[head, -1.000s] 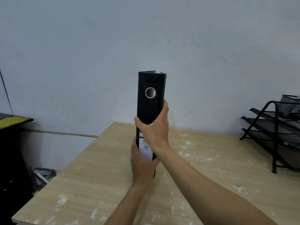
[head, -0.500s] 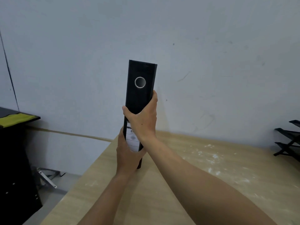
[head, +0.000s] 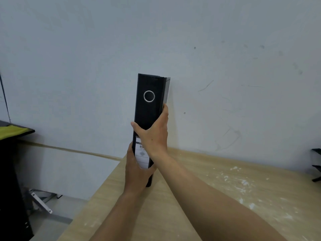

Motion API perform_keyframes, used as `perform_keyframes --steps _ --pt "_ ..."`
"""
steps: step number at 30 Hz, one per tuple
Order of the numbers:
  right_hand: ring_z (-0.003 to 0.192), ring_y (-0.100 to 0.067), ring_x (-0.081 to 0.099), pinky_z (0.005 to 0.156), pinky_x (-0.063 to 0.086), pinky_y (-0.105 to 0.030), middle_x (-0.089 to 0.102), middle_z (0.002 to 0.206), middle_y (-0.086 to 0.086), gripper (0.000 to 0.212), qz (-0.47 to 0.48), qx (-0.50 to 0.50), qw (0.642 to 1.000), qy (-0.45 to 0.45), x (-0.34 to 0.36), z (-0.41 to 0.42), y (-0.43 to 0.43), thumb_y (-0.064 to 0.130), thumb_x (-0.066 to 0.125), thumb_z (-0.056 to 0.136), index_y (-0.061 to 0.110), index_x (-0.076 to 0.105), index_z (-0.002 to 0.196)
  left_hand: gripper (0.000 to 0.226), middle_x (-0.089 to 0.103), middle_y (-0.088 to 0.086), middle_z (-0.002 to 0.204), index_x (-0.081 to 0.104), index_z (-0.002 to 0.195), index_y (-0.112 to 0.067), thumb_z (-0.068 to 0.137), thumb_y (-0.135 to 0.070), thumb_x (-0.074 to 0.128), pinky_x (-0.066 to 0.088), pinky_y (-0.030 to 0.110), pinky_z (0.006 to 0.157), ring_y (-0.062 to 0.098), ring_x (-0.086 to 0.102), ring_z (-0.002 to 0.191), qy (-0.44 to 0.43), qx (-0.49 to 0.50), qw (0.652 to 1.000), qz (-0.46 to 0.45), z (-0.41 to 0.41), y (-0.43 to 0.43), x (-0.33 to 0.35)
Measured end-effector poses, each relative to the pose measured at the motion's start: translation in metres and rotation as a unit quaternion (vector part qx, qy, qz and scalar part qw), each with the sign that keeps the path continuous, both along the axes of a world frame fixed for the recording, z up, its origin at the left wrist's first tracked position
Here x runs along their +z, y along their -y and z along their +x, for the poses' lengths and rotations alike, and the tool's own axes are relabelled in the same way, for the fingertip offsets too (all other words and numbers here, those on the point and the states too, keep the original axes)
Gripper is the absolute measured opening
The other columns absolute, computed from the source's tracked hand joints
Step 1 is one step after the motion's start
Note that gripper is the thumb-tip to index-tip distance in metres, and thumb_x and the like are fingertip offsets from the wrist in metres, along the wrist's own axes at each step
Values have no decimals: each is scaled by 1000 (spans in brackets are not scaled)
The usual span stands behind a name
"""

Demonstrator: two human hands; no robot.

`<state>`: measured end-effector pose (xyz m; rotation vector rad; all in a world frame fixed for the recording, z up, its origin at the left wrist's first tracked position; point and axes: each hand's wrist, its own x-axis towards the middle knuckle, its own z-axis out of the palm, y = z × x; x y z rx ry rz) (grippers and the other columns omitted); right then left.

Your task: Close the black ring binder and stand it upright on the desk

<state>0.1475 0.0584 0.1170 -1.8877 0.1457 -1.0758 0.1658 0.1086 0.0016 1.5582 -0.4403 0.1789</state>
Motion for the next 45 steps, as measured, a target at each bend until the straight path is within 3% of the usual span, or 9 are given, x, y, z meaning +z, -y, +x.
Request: perform_keyframes --steps 4,11,15,21,29,34,38,41,45 --pt "140 -16 31 109 38 -31 23 155 4 109 -12 6 1000 -7 -1 10 -2 36 81 74 25 6 152 101 56 -2 132 34 141 -26 55 -66 67 52 46 97 17 57 119 8 23 999 21 7 -1 -1" --pt "136 -16 38 106 44 -40 30 152 4 108 0 -14 1000 5 -6 3 3 38 81 72 23 9 151 93 56 -9 128 30 138 -34 58 -58 72 54 35 90 11 59 113 31 19 998 43 4 1 -2" --pt "138 -15 37 107 43 -42 31 153 6 109 -3 6 1000 -23 -4 1 7 43 82 71 27 9 151 98 41 -20 136 20 138 -44 63 -44 83 48 30 91 8 51 121 34 28 998 45 0 3 -4" --pt "139 -17 37 108 42 -44 32 153 5 110 -2 5 999 -35 -6 2 9 48 82 69 28 10 150 99 49 -6 136 19 136 -45 64 -35 86 52 34 92 14 55 118 41 26 997 66 6 2 -7" --pt "137 -18 39 108 43 -42 37 150 4 109 -7 9 999 -53 -4 0 13 49 81 69 23 13 150 99 49 -7 134 20 134 -47 61 -41 86 57 43 87 16 56 116 25 28 998 59 7 2 -5" --pt "127 -17 50 102 47 -43 49 140 5 95 -6 20 997 -78 7 -10 19 50 78 71 22 27 145 105 43 -16 139 21 142 -38 61 -42 87 44 28 92 3 44 120 32 29 998 51 3 -2 -2" --pt "140 -18 36 113 34 -40 36 154 2 92 -30 30 995 -95 21 -28 25 58 66 80 20 22 151 102 40 -14 143 21 145 -37 65 -44 84 39 17 85 -1 41 120 51 37 996 60 -9 -11 7" --pt "145 -19 26 112 26 -35 26 159 0 84 -79 21 989 -124 33 -49 33 61 52 88 18 20 152 94 39 -7 148 22 147 -34 72 -50 76 44 28 91 12 44 130 56 56 992 103 -23 -20 14" --pt "145 -23 27 115 25 -40 31 156 -7 74 -167 -14 966 -199 49 -93 49 59 39 95 12 29 150 80 38 -4 150 25 147 -28 81 -52 65 42 34 94 18 41 134 127 118 967 189 -53 -33 37"
